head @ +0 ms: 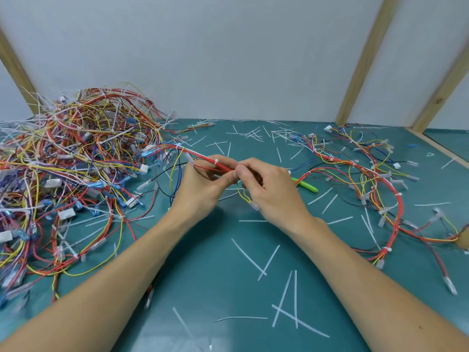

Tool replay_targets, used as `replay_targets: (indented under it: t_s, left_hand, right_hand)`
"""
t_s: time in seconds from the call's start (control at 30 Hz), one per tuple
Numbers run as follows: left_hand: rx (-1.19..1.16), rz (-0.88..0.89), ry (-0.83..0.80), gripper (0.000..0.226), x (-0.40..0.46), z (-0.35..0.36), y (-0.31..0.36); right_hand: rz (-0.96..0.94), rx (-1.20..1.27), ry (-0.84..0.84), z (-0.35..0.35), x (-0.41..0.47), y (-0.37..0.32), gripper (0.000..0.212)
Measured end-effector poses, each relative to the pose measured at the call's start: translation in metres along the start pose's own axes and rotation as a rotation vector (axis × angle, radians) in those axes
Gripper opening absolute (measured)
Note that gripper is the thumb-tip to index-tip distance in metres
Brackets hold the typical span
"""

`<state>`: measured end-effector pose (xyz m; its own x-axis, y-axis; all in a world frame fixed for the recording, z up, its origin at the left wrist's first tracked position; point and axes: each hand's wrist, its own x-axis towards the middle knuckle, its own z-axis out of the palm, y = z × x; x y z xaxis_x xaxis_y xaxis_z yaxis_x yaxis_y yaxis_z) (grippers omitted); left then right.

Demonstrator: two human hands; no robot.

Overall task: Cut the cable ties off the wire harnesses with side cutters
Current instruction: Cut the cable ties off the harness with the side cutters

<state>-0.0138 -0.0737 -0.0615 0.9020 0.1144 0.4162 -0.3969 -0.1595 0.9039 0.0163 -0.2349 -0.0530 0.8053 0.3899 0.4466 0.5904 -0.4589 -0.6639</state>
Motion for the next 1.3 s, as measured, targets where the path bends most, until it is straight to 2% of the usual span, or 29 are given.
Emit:
replay_targets:
  t_s: [0.13, 0.27, 0.4, 0.6, 0.73, 0.83, 0.93, 1.0, 1.07, 1.3]
  left_hand:
    - [-0.047, -0.069, 0.045, 0.026, 0.001, -0.001, 0.002]
    - [-0.010, -0.089, 0.018, 0.020, 0.000, 0.000, 0.004]
    - [-0.101, -0.195, 0.043, 0.031, 0.002, -0.006, 0.008]
    - [-0.129, -0.400, 0.132, 0.042, 0.003, -0.005, 0.011]
    - [-0.166, -0.569, 0.116, 0.069, 0.006, -0.011, 0.017]
    - [-0.187, -0.671, 0.167, 0.085, 0.009, -0.017, 0.017]
    - [-0.175, -0.688, 0.257, 0.075, 0.010, -0.017, 0.015]
    - [-0.177, -0.653, 0.287, 0.060, 0.010, -0.016, 0.014]
    - [-0.181, -0.595, 0.276, 0.048, 0.008, -0.015, 0.014]
    - [-0.217, -0.365, 0.179, 0.027, 0.007, -0.015, 0.012]
  right_hand:
    - [0.037, -0.056, -0.007, 0.002, 0.001, -0.002, 0.038]
    - [0.044, -0.146, 0.032, 0.000, 0.000, -0.004, 0.049]
    - [0.017, -0.150, 0.129, -0.002, 0.003, -0.005, 0.042]
    - [-0.073, -0.108, 0.169, -0.002, 0.003, -0.006, 0.026]
    - [-0.084, -0.108, 0.206, -0.004, 0.003, -0.004, 0.022]
    - [-0.104, -0.049, 0.217, -0.009, 0.004, -0.002, 0.020]
    - [-0.144, 0.000, 0.183, -0.014, 0.004, 0.000, 0.019]
    - [-0.154, -0.005, 0.141, -0.016, 0.004, 0.000, 0.019]
    - [-0.160, -0.015, 0.069, -0.015, 0.004, 0.000, 0.019]
    - [-0.119, -0.087, -0.228, -0.013, 0.002, 0.000, 0.020]
